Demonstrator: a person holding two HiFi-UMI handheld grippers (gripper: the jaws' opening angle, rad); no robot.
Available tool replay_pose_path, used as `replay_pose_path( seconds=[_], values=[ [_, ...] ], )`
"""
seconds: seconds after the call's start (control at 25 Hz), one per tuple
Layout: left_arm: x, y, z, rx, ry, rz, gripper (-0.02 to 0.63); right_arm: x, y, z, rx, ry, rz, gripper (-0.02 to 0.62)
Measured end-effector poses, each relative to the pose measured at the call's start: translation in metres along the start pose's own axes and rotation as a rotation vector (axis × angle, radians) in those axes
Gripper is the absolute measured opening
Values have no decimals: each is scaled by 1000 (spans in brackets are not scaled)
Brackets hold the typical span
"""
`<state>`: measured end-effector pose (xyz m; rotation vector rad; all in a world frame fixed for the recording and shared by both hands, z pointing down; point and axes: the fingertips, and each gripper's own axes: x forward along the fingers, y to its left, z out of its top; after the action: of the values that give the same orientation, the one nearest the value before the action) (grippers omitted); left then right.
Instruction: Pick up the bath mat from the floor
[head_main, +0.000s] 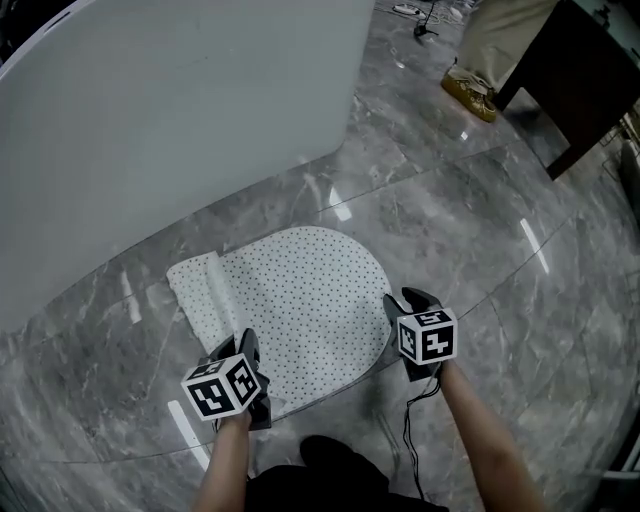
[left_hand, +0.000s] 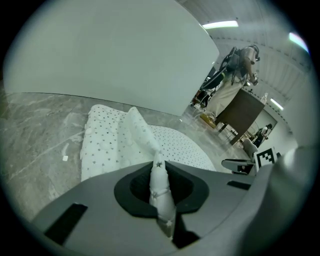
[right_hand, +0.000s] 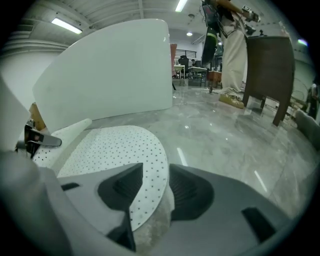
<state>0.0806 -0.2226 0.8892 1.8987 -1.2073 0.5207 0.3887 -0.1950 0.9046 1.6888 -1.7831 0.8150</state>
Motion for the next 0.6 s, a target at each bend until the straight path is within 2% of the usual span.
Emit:
replay_pose_path(
  seconds=[0.32,0.44,0.6],
  values=[
    [3,-2,-3,3,6,-14,26,36,-5,-8,-24,138,53,181],
    [2,2,0,-12,0,-16,25,46,-6,-7,-45,163,37,183],
    [-1,6,2,-7,-7,-14,25,57,-7,-12,11,205,38,209]
  ],
)
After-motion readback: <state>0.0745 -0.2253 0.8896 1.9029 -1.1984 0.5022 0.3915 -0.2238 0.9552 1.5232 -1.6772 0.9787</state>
